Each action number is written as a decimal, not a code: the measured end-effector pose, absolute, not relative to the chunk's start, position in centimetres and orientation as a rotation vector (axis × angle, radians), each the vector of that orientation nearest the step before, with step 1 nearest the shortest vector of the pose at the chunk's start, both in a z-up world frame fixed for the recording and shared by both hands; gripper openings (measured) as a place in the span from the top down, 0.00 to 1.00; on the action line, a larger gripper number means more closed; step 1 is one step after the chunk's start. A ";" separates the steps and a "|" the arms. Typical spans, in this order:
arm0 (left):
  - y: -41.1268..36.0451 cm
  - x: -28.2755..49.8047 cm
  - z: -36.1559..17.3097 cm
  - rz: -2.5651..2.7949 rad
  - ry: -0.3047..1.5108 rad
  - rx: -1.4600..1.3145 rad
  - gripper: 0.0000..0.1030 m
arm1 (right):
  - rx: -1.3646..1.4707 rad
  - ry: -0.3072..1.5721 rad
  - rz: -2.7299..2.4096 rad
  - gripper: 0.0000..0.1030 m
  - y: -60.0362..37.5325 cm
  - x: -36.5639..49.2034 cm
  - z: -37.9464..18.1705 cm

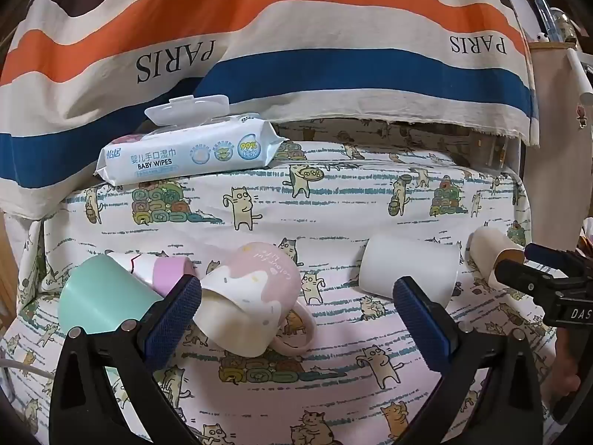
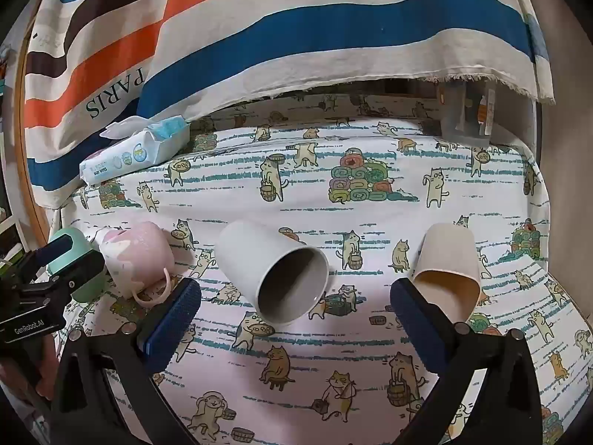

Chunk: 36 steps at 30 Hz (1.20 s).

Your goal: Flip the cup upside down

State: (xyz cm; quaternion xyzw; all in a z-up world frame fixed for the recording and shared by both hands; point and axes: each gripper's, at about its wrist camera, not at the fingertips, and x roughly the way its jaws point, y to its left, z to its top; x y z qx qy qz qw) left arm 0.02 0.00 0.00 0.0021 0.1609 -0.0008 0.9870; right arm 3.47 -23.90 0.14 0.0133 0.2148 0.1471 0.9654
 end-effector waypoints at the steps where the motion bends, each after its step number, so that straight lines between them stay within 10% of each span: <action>1: 0.0 0.0 0.0 -0.002 0.323 0.001 0.00 | 0.028 0.433 0.298 0.01 -23.9 3.5 0.1; 36: 0.0 -0.3 -0.1 -0.003 0.304 0.001 0.00 | 0.010 0.414 0.300 0.00 -23.9 3.3 0.4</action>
